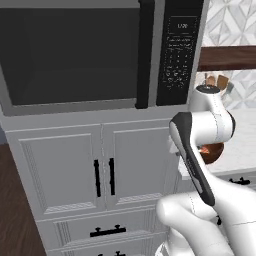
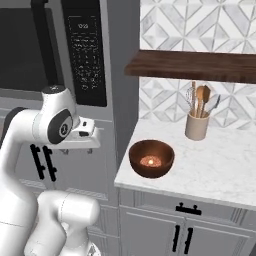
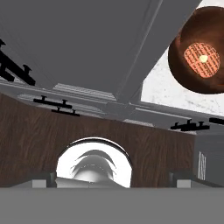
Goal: Open the microwave, place the bowl with waffle inside the microwave, then close the microwave door and turn it on.
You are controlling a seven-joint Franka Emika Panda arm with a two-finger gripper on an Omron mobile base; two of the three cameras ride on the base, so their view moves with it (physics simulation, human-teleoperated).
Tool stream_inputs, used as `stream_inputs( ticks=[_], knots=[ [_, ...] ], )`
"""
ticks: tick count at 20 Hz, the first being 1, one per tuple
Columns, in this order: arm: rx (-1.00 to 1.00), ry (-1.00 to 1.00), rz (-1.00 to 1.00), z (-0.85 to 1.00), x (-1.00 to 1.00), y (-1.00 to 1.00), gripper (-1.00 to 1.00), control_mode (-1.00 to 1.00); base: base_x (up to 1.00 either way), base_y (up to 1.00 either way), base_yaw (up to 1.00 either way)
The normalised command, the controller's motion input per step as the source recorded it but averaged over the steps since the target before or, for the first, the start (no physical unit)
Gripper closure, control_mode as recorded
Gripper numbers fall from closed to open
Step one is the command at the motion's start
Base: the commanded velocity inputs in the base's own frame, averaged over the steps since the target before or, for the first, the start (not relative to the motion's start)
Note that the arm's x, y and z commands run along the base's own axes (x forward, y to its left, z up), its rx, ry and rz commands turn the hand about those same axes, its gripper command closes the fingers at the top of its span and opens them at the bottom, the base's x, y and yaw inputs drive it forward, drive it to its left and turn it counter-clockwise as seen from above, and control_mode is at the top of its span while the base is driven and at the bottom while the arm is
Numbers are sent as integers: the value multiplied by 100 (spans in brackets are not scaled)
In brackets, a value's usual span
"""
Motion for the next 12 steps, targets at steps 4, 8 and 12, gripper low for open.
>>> stream_inputs(
  ticks=[4,8,12],
  knots=[
    [0,0,0,0,0,0,-100,100,0,-49,12],
    [0,0,0,0,0,0,-100,100,-1,-29,19],
    [0,0,0,0,0,0,-100,100,-4,-21,26]
  ],
)
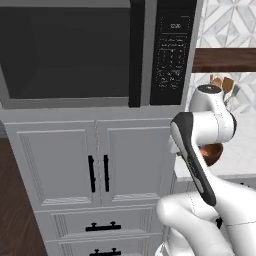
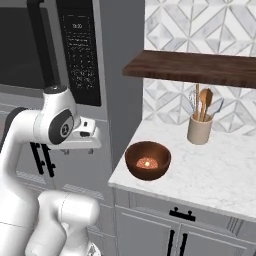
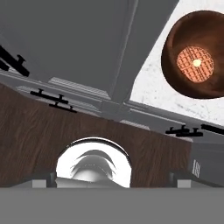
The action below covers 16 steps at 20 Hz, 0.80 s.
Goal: Open the microwave, place the bowl with waffle inside the microwave, then close the microwave door and turn it on.
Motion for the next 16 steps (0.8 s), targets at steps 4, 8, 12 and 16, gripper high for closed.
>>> stream_inputs(
  ticks=[4,8,12,16],
  knots=[
    [0,0,0,0,0,0,-100,100,-5,-20,28],
    [0,0,5,0,-5,-2,-100,-100,-7,-12,17],
    [16,-9,7,9,-9,-7,-100,-100,0,0,0],
    [28,-19,0,35,0,0,-100,-100,0,0,0]
  ],
)
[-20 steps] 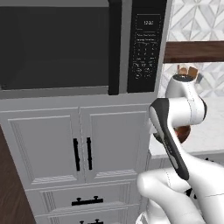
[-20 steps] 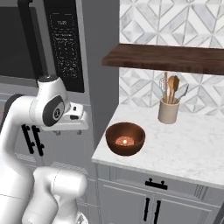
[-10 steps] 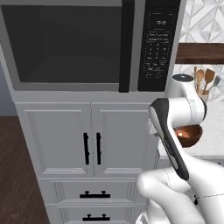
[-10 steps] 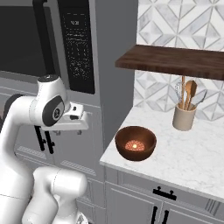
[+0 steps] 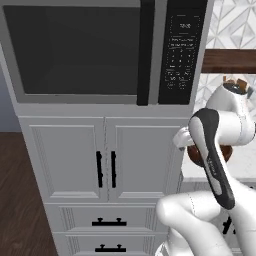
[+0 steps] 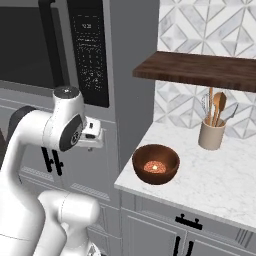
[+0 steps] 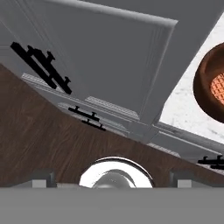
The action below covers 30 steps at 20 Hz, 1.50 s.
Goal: Open the microwave, place the bowl with waffle inside the microwave, then close the microwave door and turn it on.
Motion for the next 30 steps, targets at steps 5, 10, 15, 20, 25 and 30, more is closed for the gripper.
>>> stream_inputs(
  ticks=[5,10,15,20,25,30],
  knots=[
    [30,-25,0,52,0,0,-100,-100,0,0,0],
    [29,-25,0,60,-1,8,-100,-100,0,0,0],
    [20,-18,0,55,-1,16,-100,-100,0,0,0],
    [9,-15,-6,49,-7,32,-100,-100,0,0,0],
    [-9,5,-10,46,-2,60,-100,-100,0,0,0],
    [-24,16,-6,41,0,46,-100,-100,0,0,0]
  ],
)
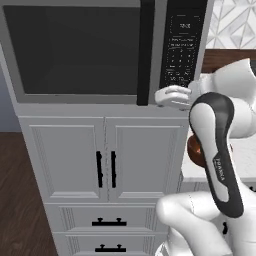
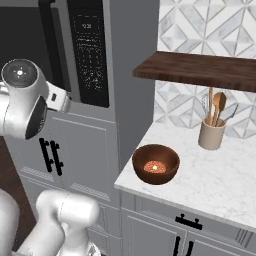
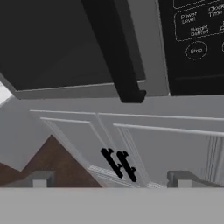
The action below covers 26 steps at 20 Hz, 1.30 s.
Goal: Open the microwave, place the bowl with waffle inside the microwave, then close the microwave door and turn it on.
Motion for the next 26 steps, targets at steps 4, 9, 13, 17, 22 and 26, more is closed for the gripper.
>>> stream_inputs(
  ticks=[4,9,13,17,22,26],
  knots=[
    [-30,12,-15,18,6,41,-100,-100,0,0,0],
    [-33,1,-13,0,38,20,-100,-100,0,0,0],
    [-19,-10,-9,-1,59,0,-100,-100,0,0,0],
    [-7,-13,-5,-3,52,0,-100,-100,0,0,0],
    [-1,-12,-1,-17,45,0,-100,-100,0,0,0],
    [-1,-4,0,-19,39,0,-100,-100,0,0,0]
  ],
)
